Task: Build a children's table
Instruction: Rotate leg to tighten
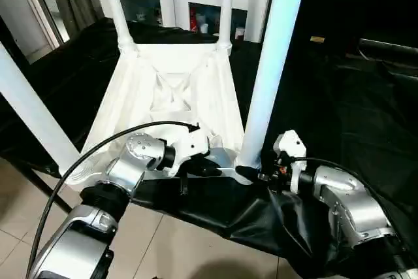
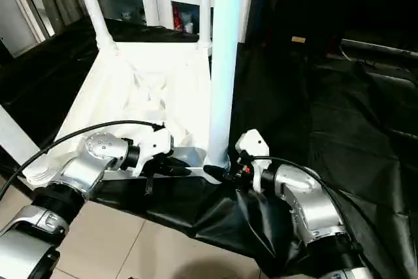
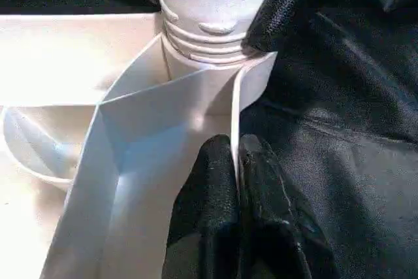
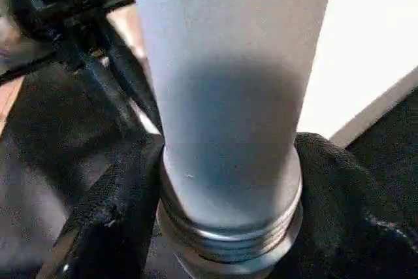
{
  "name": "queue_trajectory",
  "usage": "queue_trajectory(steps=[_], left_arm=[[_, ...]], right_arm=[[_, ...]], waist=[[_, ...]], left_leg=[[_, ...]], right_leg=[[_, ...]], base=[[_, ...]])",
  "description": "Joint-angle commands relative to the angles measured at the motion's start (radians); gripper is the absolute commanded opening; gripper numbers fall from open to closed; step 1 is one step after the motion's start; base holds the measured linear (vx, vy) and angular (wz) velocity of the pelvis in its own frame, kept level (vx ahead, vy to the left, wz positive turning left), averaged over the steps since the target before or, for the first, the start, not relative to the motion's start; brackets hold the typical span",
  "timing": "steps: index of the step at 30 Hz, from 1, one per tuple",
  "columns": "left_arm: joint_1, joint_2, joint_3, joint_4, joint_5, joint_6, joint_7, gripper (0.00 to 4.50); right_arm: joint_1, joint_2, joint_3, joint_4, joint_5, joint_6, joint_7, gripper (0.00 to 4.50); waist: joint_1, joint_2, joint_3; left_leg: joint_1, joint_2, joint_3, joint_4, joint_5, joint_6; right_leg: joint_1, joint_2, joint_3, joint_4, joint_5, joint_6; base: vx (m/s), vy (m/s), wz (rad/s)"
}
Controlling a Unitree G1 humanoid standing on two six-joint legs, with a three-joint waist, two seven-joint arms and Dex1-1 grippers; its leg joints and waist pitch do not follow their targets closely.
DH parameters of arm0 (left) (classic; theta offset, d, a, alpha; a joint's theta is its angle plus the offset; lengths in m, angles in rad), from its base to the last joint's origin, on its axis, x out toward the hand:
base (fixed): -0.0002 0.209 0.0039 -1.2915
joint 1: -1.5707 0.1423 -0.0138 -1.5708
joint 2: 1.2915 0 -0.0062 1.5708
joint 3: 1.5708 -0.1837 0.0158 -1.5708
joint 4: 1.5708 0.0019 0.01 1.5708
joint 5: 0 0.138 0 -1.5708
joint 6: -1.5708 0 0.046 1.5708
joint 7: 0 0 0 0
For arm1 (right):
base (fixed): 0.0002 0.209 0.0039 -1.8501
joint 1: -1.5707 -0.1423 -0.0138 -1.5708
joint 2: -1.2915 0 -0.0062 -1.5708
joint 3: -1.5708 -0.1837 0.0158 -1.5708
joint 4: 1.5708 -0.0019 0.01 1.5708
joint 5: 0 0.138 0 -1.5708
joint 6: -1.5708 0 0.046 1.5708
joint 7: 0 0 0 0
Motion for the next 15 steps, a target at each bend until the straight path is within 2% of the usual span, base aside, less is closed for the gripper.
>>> queue_trajectory(steps=[1, 3, 4, 5, 6, 7, 8, 9, 10, 12, 13, 15], left_arm=[[-0.015, -0.064, 0.010, 0.070, -0.001, 0.038, 0.105, 0.00], [-0.035, -0.087, 0.011, 0.103, 0.013, 0.038, 0.157, 0.00], [-0.071, -0.132, 0.018, 0.154, 0.026, 0.053, 0.247, 0.00], [-0.072, -0.132, 0.018, 0.154, 0.027, 0.053, 0.248, 0.00], [-0.103, -0.172, 0.024, 0.197, 0.036, 0.072, 0.325, 0.00], [-0.132, -0.208, 0.030, 0.233, 0.044, 0.089, 0.396, 0.00], [-0.140, -0.219, 0.031, 0.243, 0.045, 0.094, 0.415, 0.00], [-0.173, -0.269, 0.037, 0.283, 0.052, 0.113, 0.506, 0.00], [-0.182, -0.284, 0.038, 0.294, 0.054, 0.117, 0.532, 0.00], [-0.193, -0.303, 0.032, 0.304, 0.062, 0.119, 0.563, 0.00], [-0.197, -0.309, 0.030, 0.307, 0.065, 0.119, 0.574, 0.00], [-0.206, -0.321, 0.024, 0.317, 0.076, 0.104, 0.582, 0.00]], right_arm=[[0.013, 0.043, -0.005, 0.017, -0.011, -0.032, -0.078, 2.74], [0.015, 0.065, -0.013, 0.028, -0.027, -0.027, -0.137, 2.73], [0.016, 0.108, -0.031, 0.033, -0.050, 0.001, -0.251, 2.73], [0.016, 0.109, -0.031, 0.033, -0.050, 0.001, -0.252, 2.72], [0.016, 0.150, -0.050, 0.034, -0.064, 0.031, -0.349, 2.72], [0.011, 0.188, -0.066, 0.034, -0.078, 0.055, -0.440, 2.72], [0.008, 0.198, -0.069, 0.036, -0.085, 0.061, -0.466, 2.72], [-0.011, 0.245, -0.078, 0.045, -0.119, 0.084, -0.583, 2.72], [-0.019, 0.259, -0.079, 0.050, -0.130, 0.089, -0.616, 2.72], [-0.036, 0.279, -0.070, 0.060, -0.145, 0.090, -0.641, 2.72], [-0.043, 0.285, -0.064, 0.063, -0.152, 0.089, -0.646, 2.72], [-0.056, 0.296, -0.059, 0.071, -0.154, 0.065, -0.642, 2.72]], waist=[[0.001, -0.027, -0.056], [-0.001, -0.023, -0.053], [-0.002, -0.025, -0.053], [-0.004, -0.026, -0.051], [-0.004, -0.026, -0.052], [-0.004, -0.013, -0.051], [-0.008, -0.019, -0.051], [-0.011, -0.020, -0.053], [-0.011, -0.020, -0.052], [-0.012, -0.009, -0.054], [-0.014, -0.015, -0.056], [-0.011, -0.011, -0.058]], left_leg=[[0.004, 0.032, -0.011, -0.064, -0.224, 0.074], [0.009, 0.031, -0.011, -0.064, -0.251, 0.059], [0.008, 0.030, -0.013, -0.065, -0.257, 0.055], [0.011, 0.028, -0.011, -0.067, -0.267, 0.047], [0.012, 0.029, -0.014, -0.066, -0.274, 0.040], [0.017, 0.026, -0.015, -0.066, -0.289, 0.033], [0.013, 0.025, -0.014, -0.067, -0.289, 0.031], [0.015, 0.024, -0.017, -0.067, -0.301, 0.024], [0.014, 0.023, -0.018, -0.068, -0.301, 0.024], [0.012, 0.022, -0.019, -0.068, -0.301, 0.027], [0.007, 0.021, -0.018, -0.067, -0.290, 0.036], [0.007, 0.020, -0.016, -0.064, -0.273, 0.056]], right_leg=[[0.044, -0.051, 0.036, -0.066, -0.321, -0.197], [0.038, -0.049, 0.036, -0.076, -0.368, -0.184], [0.040, -0.049, 0.035, -0.076, -0.378, -0.179], [0.035, -0.045, 0.035, -0.081, -0.397, -0.169], [0.036, -0.048, 0.034, -0.079, -0.410, -0.165], [0.033, -0.049, 0.033, -0.085, -0.448, -0.154], [0.035, -0.048, 0.034, -0.089, -0.454, -0.147], [0.033, -0.047, 0.032, -0.091, -0.471, -0.135], [0.032, -0.047, 0.032, -0.092, -0.476, -0.132], [0.035, -0.048, 0.032, -0.094, -0.456, -0.132], [0.038, -0.046, 0.032, -0.091, -0.430, -0.132], [0.039, -0.047, 0.032, -0.091, -0.402, -0.139]], base=[[0.000, 0.000, 0.00], [0.000, 0.000, 0.00], [0.000, 0.000, 0.00], [0.000, 0.000, 0.00], [0.000, 0.000, 0.00], [0.000, 0.000, 0.00], [0.000, 0.000, 0.00], [0.000, 0.000, 0.00], [0.000, 0.000, 0.00], [0.000, 0.000, 0.00], [0.000, 0.000, 0.00], [0.000, 0.000, 0.00]])
